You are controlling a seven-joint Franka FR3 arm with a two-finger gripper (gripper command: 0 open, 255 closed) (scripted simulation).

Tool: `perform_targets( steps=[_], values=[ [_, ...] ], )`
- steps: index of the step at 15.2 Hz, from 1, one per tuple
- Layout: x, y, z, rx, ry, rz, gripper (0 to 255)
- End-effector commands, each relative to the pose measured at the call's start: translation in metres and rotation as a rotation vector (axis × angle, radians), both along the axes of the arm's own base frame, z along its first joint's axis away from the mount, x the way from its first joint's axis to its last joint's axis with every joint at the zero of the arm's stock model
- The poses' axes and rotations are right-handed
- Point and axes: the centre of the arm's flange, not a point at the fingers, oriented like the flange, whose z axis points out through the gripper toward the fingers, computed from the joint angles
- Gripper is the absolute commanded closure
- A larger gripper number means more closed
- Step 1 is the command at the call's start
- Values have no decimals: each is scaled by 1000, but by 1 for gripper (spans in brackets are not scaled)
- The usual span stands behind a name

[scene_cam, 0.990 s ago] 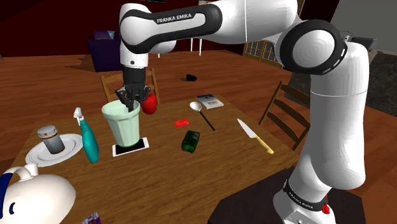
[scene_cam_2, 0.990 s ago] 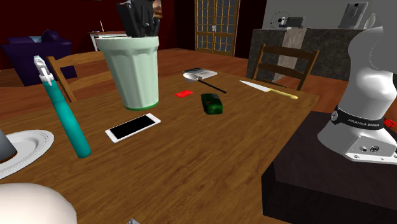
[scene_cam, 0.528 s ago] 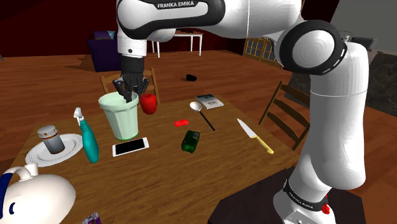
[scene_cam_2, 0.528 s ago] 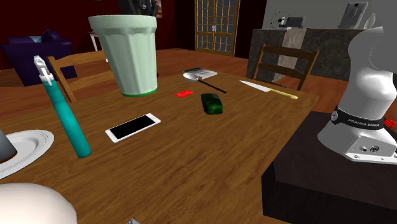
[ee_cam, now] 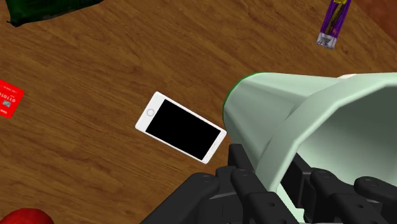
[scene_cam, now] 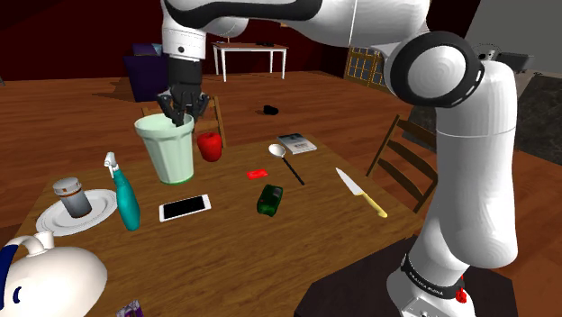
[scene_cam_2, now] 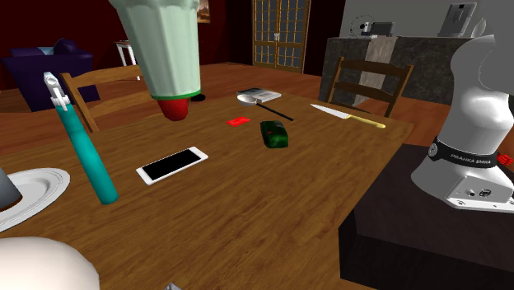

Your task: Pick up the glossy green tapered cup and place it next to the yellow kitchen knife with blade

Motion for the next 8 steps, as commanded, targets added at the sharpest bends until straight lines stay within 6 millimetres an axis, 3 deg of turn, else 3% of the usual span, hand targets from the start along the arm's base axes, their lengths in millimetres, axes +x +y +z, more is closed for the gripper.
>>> perform_targets(
  steps=[1, 4, 8],
  values=[
    [-1, 1, 11, 0, -1, 0, 255],
    [-1, 1, 22, 0, -1, 0, 255],
    [-41, -33, 23, 0, -1, 0, 255]
  ],
)
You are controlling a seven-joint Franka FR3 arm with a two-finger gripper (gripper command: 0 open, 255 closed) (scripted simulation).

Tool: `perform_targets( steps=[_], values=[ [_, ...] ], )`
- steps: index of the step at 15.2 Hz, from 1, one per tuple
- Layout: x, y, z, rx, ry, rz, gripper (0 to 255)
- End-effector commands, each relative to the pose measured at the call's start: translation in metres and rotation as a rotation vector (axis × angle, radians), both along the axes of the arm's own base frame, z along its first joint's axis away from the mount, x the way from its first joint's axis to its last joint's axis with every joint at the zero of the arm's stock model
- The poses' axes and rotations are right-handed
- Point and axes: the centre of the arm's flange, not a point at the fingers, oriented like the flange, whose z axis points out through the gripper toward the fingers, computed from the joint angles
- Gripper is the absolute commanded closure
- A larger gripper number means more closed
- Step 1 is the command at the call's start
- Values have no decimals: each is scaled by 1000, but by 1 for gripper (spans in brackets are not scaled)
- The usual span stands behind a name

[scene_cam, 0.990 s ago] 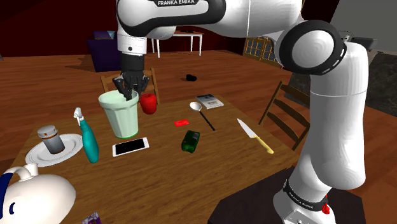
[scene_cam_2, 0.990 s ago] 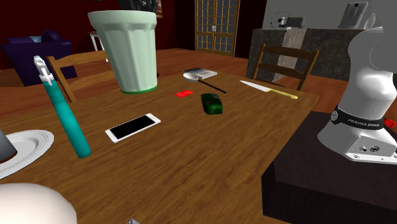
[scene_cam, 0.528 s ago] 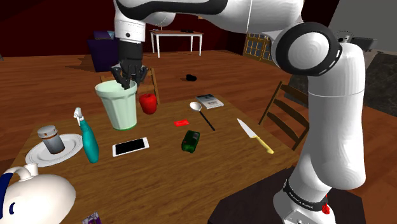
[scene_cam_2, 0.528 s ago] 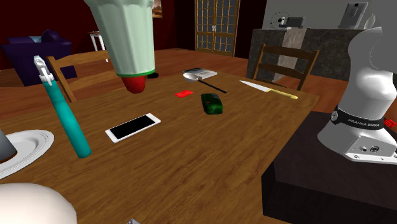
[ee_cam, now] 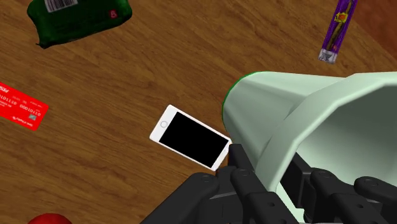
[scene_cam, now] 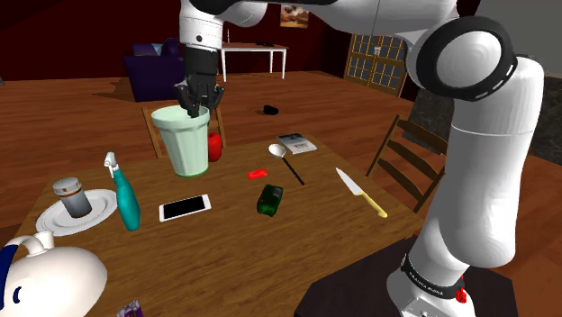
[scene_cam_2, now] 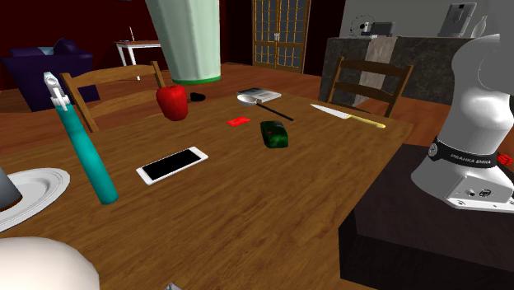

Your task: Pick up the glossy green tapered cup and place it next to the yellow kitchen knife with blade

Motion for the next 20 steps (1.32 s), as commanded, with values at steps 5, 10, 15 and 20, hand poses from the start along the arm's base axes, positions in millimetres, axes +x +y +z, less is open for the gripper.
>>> perform_targets(
  steps=[5, 10, 15, 20],
  values=[
    [-63, -49, 1, 1, -1, 0, 255],
    [-114, -92, 1, 1, -1, 0, 255],
    [-164, -135, 2, 1, -1, 0, 255],
    [-214, -178, 2, 1, -1, 0, 255]
  ],
)
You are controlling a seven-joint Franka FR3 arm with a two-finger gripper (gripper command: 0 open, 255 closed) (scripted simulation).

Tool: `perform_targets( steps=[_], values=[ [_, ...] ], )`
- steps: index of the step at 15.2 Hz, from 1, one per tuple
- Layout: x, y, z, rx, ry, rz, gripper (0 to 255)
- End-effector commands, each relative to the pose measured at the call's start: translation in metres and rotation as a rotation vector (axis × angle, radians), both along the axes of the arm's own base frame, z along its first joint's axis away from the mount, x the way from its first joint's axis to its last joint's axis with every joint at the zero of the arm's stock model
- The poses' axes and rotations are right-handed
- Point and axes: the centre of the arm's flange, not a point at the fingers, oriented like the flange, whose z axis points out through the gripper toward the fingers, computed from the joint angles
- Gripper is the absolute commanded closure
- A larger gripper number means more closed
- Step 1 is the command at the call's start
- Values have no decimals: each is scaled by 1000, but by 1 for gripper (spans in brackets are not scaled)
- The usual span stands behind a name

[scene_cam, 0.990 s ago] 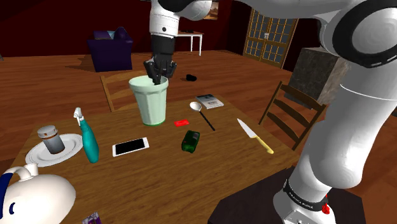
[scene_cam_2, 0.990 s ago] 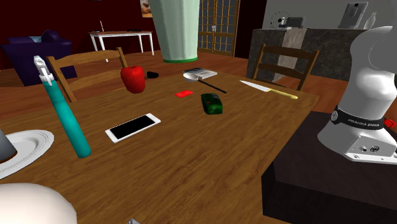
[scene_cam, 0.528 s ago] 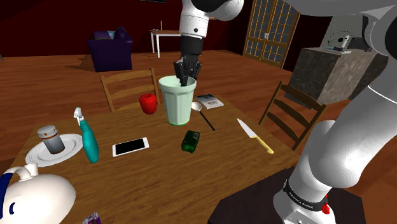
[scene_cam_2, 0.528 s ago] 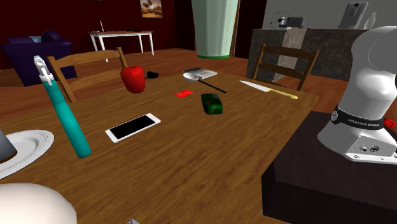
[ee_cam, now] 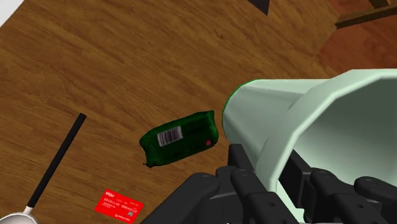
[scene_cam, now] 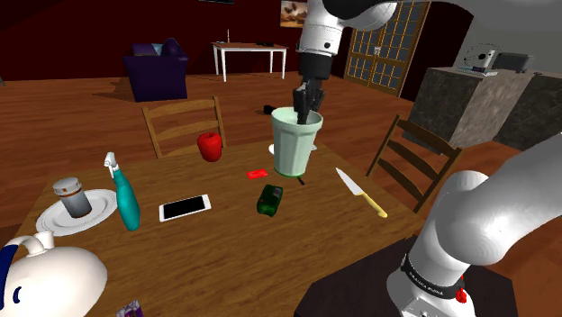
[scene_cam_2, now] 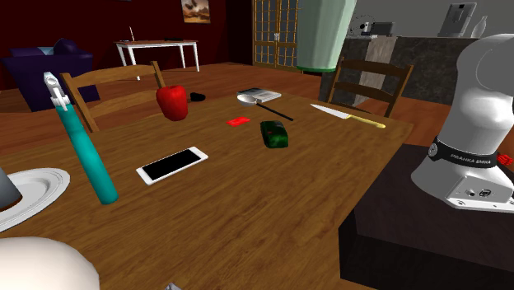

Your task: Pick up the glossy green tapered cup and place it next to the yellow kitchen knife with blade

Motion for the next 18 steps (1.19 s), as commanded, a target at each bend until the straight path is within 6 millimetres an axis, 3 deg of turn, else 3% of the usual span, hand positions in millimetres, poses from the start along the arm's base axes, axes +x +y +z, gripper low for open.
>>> perform_targets(
  steps=[1, 12, 18],
  values=[
    [-20, -18, 1, 1, -1, 1, 255],
    [-134, -116, 1, 1, -1, 1, 255],
    [-134, -116, -30, 1, -1, 1, 255]
  ],
)
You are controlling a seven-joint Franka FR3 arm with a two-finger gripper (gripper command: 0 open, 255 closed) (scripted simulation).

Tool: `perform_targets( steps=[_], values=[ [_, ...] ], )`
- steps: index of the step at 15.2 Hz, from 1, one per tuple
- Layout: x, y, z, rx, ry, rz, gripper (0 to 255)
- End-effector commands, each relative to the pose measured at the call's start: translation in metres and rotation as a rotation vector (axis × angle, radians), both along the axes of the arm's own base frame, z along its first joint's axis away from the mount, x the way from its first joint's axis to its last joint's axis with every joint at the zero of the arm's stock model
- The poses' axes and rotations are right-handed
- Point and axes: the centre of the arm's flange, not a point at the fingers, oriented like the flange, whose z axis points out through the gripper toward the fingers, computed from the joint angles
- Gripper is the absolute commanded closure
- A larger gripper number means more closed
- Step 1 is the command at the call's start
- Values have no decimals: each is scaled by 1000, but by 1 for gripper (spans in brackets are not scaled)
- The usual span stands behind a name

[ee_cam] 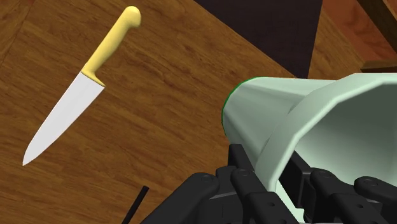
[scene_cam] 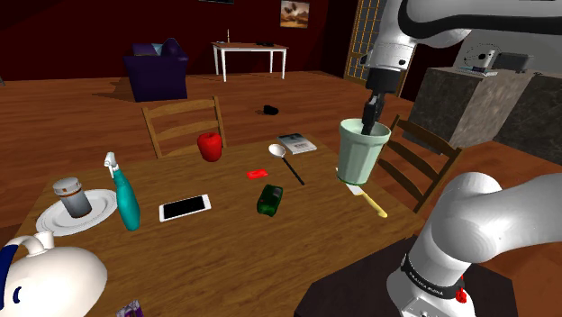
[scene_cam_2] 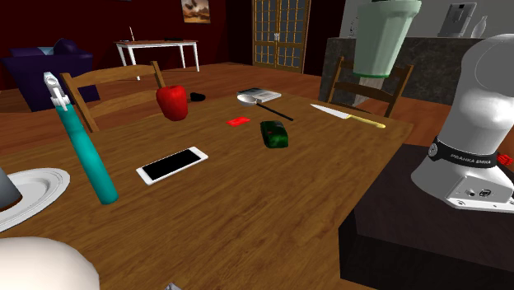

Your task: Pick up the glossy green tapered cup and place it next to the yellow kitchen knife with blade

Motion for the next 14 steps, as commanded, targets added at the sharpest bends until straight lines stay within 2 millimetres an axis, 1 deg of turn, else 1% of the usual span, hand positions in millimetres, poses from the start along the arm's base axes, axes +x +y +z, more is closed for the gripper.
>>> perform_targets(
  steps=[1, 14],
  values=[
    [-1, 0, -10, 0, -1, 0, 255],
    [-1, 0, -78, 0, -1, 0, 255]
  ],
)
